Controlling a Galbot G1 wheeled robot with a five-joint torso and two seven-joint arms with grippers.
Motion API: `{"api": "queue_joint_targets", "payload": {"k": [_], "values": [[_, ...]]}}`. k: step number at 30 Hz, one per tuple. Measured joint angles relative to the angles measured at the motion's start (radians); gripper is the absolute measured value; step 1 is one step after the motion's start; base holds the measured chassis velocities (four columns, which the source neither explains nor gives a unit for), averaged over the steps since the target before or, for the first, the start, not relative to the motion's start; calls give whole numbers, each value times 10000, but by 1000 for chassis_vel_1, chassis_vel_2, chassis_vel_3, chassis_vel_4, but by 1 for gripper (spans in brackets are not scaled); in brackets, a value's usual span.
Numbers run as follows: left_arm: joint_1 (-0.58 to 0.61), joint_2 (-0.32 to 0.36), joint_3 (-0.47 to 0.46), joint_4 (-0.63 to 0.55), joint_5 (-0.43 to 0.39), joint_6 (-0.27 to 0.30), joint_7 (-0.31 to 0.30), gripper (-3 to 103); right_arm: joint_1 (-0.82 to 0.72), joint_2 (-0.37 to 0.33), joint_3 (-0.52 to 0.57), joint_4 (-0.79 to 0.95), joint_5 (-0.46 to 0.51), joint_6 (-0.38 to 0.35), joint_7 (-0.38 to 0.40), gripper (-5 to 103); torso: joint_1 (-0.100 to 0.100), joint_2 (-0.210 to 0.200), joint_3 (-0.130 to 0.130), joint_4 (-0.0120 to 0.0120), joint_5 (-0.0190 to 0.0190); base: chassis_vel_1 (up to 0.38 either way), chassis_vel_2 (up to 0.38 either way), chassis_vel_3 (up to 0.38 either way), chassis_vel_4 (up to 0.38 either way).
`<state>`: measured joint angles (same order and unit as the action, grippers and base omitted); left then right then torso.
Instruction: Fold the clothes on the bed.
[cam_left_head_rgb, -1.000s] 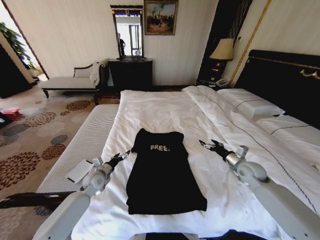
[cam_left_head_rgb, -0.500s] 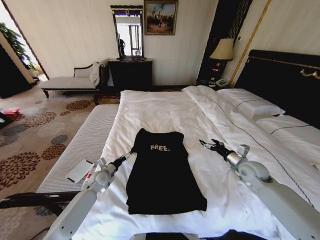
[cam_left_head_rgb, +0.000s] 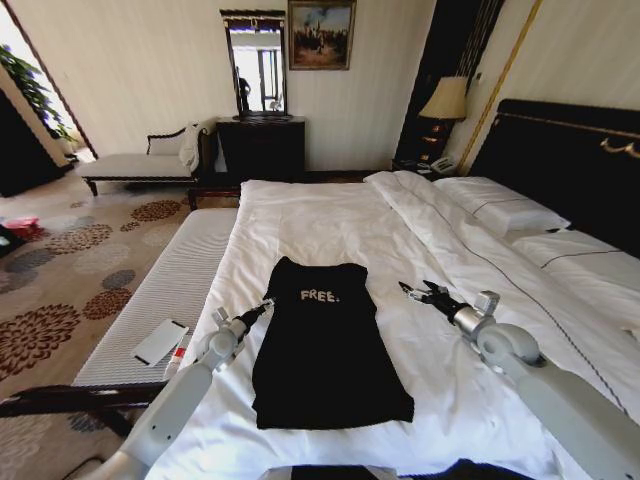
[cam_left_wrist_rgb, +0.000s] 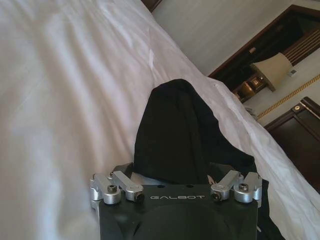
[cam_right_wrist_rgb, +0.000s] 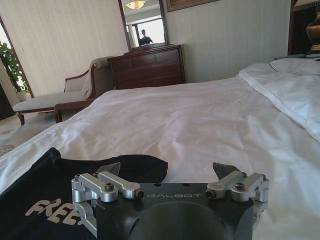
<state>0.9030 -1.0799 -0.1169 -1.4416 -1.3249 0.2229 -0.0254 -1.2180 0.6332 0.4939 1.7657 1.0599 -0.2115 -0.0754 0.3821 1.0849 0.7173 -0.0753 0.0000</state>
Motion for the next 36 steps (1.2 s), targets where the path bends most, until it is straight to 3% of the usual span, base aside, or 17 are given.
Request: {"api": "queue_joint_targets", "payload": {"k": [11, 23, 27, 30, 32, 33, 34, 36], "values": [[232, 211, -190, 49, -198, 7, 9, 88, 13, -70, 2, 12, 6, -25, -16, 100, 0, 0, 0, 3, 0, 0, 0, 0, 0], [-171, -281, -26, 485, -59, 29, 82, 82, -715, -243, 617, 263, 73, -55, 23, 100, 0, 0, -1, 0, 0, 0, 0, 0, 0], [-134, -259, -33, 490, -55, 29, 69, 72, -786, -262, 696, 254, 63, -58, 18, 100, 0, 0, 0, 1, 0, 0, 0, 0, 0], [-139, -267, -80, 597, -63, 25, 28, 55, -802, -263, 710, 272, 72, -61, 17, 100, 0, 0, 0, 1, 0, 0, 0, 0, 0], [-152, -275, -85, 643, -64, 24, 22, 55, -812, -262, 715, 294, 78, -63, 17, 100, 0, 0, -1, 1, 0, 0, 0, 0, 0], [-177, -302, -101, 724, -65, 19, 11, 44, -832, -262, 735, 332, 97, -68, 17, 100, 0, 0, 0, 2, 0, 0, 0, 0, 0], [-192, -318, -115, 772, -69, 17, 6, 44, -860, -262, 766, 350, 122, -71, 16, 100, 0, 0, -1, 1, 0, 0, 0, 0, 0], [-201, -342, -128, 823, -85, 15, 2, 34, -931, -278, 831, 359, 145, -75, 15, 100, 0, 0, 0, 2, 0, 0, 0, 0, 0]]}}
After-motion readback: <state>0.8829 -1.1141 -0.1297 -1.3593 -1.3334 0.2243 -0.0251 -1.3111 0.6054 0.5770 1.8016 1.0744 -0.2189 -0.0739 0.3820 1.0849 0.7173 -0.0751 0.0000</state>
